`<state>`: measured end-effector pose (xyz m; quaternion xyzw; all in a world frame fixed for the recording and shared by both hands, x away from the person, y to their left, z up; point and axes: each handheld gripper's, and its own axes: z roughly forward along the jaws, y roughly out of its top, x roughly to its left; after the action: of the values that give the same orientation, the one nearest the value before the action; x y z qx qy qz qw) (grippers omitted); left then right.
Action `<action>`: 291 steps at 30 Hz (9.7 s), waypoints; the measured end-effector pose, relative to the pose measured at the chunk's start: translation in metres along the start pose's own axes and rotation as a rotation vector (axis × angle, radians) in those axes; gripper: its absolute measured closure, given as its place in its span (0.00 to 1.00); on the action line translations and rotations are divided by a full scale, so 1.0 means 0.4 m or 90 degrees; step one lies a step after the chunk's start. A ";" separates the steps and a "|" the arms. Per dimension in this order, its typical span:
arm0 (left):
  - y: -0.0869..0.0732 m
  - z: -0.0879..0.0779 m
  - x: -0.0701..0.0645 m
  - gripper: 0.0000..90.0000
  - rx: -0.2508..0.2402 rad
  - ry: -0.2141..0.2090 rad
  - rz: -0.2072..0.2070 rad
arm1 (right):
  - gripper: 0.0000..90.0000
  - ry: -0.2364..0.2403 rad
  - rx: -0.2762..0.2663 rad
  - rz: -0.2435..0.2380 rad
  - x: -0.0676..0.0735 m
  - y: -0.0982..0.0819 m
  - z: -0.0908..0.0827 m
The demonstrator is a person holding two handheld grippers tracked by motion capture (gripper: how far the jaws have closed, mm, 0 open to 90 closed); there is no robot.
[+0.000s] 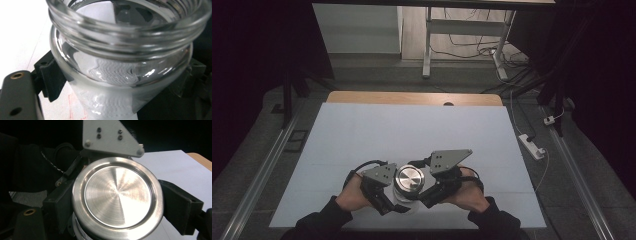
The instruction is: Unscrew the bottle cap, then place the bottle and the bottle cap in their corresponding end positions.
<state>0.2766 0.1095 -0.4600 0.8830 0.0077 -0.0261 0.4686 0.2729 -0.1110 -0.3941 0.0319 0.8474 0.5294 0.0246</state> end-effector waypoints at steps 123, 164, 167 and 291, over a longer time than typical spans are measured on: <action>-0.070 0.063 0.407 0.17 -0.010 0.318 -0.176 | 0.20 -0.175 0.111 0.094 -0.084 -0.243 0.173; -0.118 0.085 0.429 0.17 0.019 0.317 -0.209 | 0.18 -0.179 0.203 0.106 -0.104 -0.295 0.231; -0.116 0.085 0.428 0.16 0.020 0.320 -0.213 | 0.16 -0.177 0.191 0.117 -0.106 -0.294 0.227; -0.240 -0.207 -0.098 0.00 -0.059 0.320 -0.325 | 0.00 -0.270 0.082 0.178 -0.016 -0.280 -0.112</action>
<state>0.2368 0.2326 -0.4910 0.8091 0.3442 0.0764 0.4702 0.2727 -0.2005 -0.4751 0.2609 0.8424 0.4542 0.1263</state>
